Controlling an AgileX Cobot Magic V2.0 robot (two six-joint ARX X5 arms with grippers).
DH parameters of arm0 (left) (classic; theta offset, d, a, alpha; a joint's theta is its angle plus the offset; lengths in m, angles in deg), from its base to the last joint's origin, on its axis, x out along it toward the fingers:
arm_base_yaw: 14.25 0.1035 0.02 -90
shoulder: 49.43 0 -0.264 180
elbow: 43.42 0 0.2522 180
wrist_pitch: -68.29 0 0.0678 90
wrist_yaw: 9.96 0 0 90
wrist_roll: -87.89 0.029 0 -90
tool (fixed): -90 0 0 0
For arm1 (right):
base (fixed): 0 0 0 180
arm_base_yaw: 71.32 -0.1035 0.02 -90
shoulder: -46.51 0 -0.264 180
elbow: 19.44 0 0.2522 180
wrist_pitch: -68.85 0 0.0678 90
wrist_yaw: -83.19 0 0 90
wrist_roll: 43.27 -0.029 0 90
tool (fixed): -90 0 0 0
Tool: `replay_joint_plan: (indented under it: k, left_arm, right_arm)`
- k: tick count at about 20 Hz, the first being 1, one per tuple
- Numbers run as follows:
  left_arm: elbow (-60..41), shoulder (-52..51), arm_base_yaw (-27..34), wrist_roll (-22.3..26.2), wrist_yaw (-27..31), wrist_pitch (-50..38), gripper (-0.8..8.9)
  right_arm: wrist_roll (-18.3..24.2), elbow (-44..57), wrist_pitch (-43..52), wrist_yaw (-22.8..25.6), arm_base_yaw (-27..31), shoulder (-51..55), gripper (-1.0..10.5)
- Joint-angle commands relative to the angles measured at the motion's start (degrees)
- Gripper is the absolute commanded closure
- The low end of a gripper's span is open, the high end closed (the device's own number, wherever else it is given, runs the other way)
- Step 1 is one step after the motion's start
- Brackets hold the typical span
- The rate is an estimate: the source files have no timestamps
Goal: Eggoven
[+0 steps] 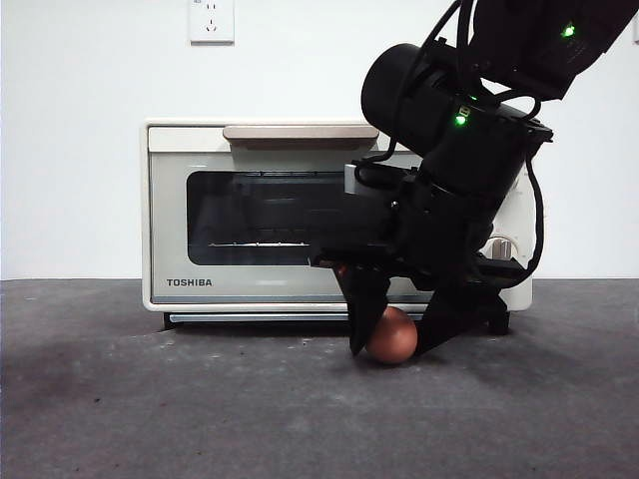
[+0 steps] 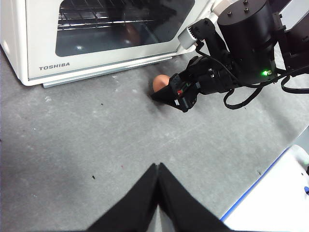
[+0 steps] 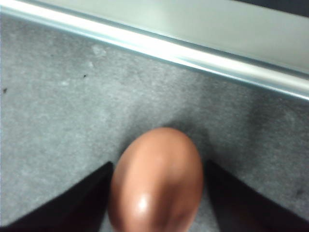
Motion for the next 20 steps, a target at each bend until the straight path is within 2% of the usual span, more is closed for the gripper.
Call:
replay_joint_plan:
  k: [1, 4, 10, 15, 18, 20]
  left_arm:
    - [1.07, 0.33, -0.22, 0.31, -0.26, -0.52, 8.06]
    - [1.07, 0.33, -0.22, 0.31, -0.26, -0.55, 8.06]
    - [1.07, 0.79, -0.22, -0.33, -0.24, -2.95, 8.06]
    - [1.18, 4.35, -1.18, -5.33, -0.24, -12.66, 8.06]
    - [1.42, 8.33, -4.28, -8.11, -0.07, -21.09, 8.06]
    - [2.47, 12.02, -6.75, -9.01, 2.56, -26.12, 8.06]
  right_arm:
    - [-0.70, -0.98, 0.22, 0.17, -0.52, -1.31, 8.1]
    - [-0.68, -0.98, 0.22, 0.09, -0.55, -1.29, 9.5]
    - [-0.02, -0.98, -1.81, -1.99, -1.64, 3.54, 9.4]
    - [3.08, -0.98, -11.37, -2.99, -5.64, 17.25, 9.4]
    - [4.07, -0.98, -16.87, -2.82, -7.43, 26.47, 9.4]
    - [4.20, -0.98, -20.48, -2.84, -7.82, 32.13, 9.4]
